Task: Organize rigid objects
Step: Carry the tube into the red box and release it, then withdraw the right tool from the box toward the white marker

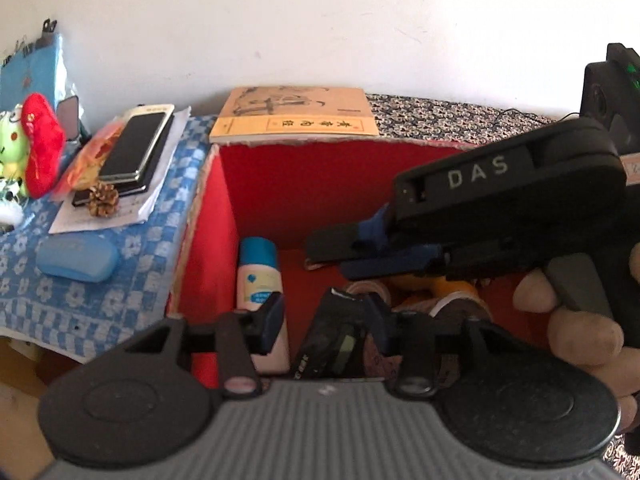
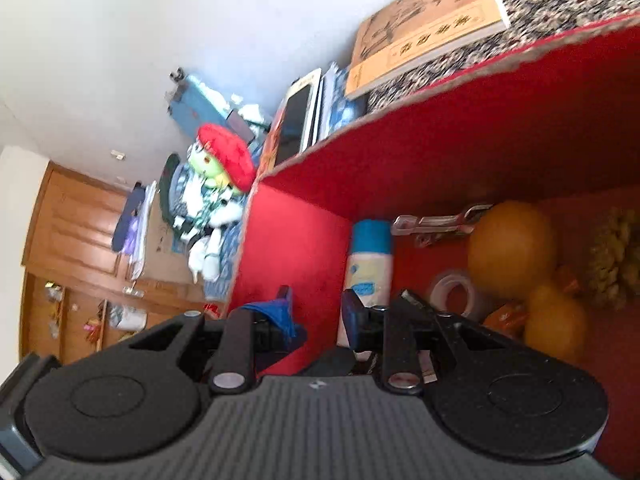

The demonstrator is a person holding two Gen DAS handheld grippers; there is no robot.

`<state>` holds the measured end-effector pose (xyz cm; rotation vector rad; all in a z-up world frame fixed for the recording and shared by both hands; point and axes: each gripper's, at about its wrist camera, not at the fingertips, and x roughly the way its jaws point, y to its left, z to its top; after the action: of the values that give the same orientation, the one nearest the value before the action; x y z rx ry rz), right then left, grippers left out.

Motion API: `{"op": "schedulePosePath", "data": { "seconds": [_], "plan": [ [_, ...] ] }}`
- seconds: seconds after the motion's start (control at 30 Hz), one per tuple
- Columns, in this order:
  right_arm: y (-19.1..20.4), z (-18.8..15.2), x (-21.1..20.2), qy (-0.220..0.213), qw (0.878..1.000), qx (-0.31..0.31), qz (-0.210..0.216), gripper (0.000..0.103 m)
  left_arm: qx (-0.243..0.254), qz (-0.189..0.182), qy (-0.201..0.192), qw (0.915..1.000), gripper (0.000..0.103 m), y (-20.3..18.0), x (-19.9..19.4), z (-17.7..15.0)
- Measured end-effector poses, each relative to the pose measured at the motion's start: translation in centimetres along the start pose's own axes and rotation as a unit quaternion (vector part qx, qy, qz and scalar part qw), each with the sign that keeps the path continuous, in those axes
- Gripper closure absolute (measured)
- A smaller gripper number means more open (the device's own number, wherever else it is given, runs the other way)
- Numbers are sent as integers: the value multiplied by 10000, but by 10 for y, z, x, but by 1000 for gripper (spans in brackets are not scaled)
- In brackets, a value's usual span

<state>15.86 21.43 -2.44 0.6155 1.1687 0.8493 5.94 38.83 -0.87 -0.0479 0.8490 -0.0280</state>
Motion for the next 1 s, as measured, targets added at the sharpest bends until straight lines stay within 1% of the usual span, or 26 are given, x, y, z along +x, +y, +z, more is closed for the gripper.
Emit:
{"op": "schedulePosePath", "data": {
  "seconds": [0.1,0.2,0.3,0.33,0.43,0.53,0.63,0.7,0.83,1.0],
  "plan": [
    [6,-2,-2,-53,9998,-190,-96,94,-17,100,31,9999,54,-5,-3,2],
    [14,-4,-16,-296,9979,-548,-196,94,-5,232,3,9997,53,-14,-13,5],
    [17,-5,-33,-567,9953,-720,-324,93,140,415,-124,9990,41,-30,-25,7],
    [18,-6,-40,-666,9935,-818,-420,92,182,445,-168,9987,39,-36,-29,8],
    [20,-10,-59,-905,9882,-1031,-688,91,239,437,-191,9986,36,-50,-36,11],
    [17,-17,-75,-1088,9840,-1084,-902,90,330,587,-152,9976,36,-64,-39,12],
    [15,-28,-96,-1298,9769,-1267,-1132,90,348,554,-109,9978,36,-75,-44,10],
    [14,-35,-111,-1434,9728,-1366,-1200,90,394,544,-132,9977,36,-83,-48,9],
    [11,-48,-136,-1615,9662,-1495,-1341,90,596,702,-294,9953,36,-106,-60,7],
    [6,-65,-168,-1832,9594,-1577,-1454,90,674,600,-385,9952,35,-133,-74,5]
  ]
}}
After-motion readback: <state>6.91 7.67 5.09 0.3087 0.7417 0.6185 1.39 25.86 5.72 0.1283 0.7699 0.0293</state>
